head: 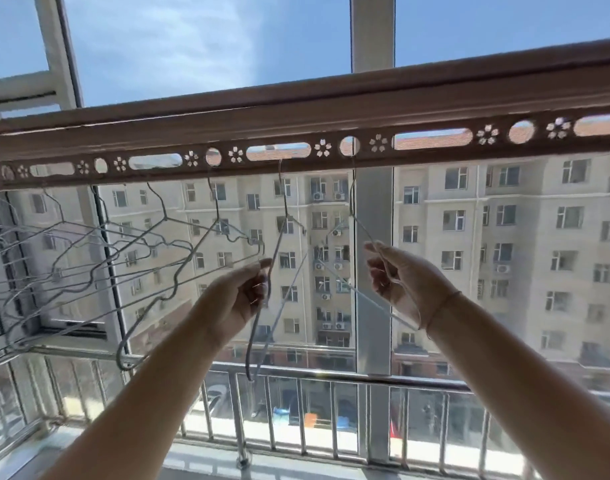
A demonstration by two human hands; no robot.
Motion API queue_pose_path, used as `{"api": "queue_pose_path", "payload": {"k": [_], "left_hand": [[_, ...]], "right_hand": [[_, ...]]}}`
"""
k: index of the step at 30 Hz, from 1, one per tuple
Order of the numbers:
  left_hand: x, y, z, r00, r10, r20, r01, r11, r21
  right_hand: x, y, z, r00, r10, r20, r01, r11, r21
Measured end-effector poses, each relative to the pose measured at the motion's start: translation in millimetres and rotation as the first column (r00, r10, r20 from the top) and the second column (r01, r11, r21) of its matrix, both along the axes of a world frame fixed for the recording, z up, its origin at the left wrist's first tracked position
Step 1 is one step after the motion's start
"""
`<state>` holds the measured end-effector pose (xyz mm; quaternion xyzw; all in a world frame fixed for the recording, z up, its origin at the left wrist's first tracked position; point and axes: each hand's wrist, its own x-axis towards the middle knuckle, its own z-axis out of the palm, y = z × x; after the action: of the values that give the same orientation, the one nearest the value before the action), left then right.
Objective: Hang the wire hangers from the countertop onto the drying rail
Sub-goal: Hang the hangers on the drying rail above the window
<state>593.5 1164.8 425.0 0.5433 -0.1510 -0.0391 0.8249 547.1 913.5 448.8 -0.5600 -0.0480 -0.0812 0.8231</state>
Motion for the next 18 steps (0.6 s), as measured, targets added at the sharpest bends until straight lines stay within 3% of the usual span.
{"api": "queue_pose_path", "payload": {"k": [3, 6, 8, 11, 18], "left_hand": [[3, 3, -35, 0.999, -0.018, -0.045, 0.017, 1.0, -0.02], [0, -7, -67, 0.995, -0.038, -0.095, 0.04, 0.999, 0.019], [-7, -24, -88, 0.994, -0.053, -0.093, 0.068, 0.985, 0.161], [-16, -56, -117, 0.985, -0.152, -0.083, 0.172, 0.913, 0.37], [-40, -159, -159, 0.875, -0.478, -0.078, 0.428, 0.686, 0.588]], "right_hand": [[-5, -19, -33, 0.999, -0.049, -0.02, 0.049, 0.999, -0.021], [-18, -39, -69, 0.99, -0.143, -0.001, 0.139, 0.962, -0.234], [-31, -53, -92, 0.981, -0.188, 0.036, 0.188, 0.908, -0.374], [-54, -79, -122, 0.955, -0.282, 0.089, 0.287, 0.81, -0.512], [-119, -156, -169, 0.892, -0.447, 0.058, 0.388, 0.696, -0.604]]}}
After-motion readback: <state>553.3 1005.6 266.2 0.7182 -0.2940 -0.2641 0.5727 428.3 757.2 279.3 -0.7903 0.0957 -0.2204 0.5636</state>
